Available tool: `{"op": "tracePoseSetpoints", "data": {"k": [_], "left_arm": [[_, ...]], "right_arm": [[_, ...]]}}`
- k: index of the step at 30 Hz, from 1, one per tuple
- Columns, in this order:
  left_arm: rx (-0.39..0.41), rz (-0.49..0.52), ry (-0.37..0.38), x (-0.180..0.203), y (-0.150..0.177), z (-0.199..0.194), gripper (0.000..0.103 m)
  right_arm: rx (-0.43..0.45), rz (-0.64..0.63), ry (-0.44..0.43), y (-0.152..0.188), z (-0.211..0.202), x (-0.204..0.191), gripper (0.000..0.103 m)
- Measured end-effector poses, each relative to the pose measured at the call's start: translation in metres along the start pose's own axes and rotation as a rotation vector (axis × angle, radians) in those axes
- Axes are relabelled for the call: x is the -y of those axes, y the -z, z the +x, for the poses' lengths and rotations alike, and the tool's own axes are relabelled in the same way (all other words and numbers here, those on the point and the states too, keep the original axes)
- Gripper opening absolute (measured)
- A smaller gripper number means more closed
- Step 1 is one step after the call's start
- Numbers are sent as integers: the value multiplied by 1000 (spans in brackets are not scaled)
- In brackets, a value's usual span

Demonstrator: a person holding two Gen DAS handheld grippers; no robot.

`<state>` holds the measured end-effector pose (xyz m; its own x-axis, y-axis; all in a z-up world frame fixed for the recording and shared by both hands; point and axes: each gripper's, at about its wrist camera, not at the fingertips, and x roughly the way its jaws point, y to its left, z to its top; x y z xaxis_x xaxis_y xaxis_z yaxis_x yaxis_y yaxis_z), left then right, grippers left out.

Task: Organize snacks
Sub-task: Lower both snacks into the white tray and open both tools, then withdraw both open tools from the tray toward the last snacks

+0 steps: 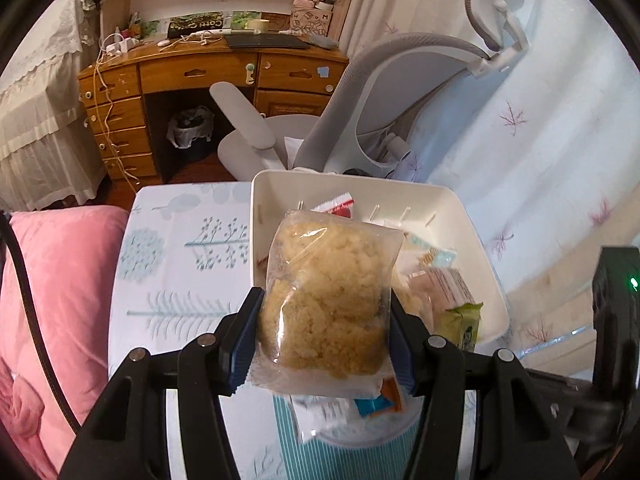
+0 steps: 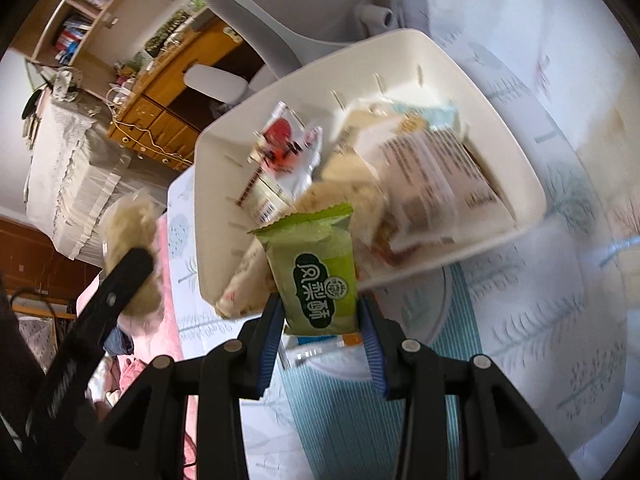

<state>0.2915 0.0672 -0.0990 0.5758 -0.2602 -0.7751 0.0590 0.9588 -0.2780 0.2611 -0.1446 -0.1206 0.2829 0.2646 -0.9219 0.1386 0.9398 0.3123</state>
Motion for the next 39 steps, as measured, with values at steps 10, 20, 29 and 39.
{"op": "tracePoseSetpoints", "data": {"k": [10,20,29,39], "left_arm": [[-9,-23,27,-13,-25,41,56],[-47,-52,39,-16,-18,36,81],[-30,-97,-4,-16,10,-8,81],[0,-151,-78,-14,59,-59,85]], "right_arm": [[78,-64,-48,-10,9,-9,38],[84,-84,-65,-7,4,-15,49],[107,-113,-77,11,-24,-15,59],[174,-200,-107,52,-61,-8,63]]}}
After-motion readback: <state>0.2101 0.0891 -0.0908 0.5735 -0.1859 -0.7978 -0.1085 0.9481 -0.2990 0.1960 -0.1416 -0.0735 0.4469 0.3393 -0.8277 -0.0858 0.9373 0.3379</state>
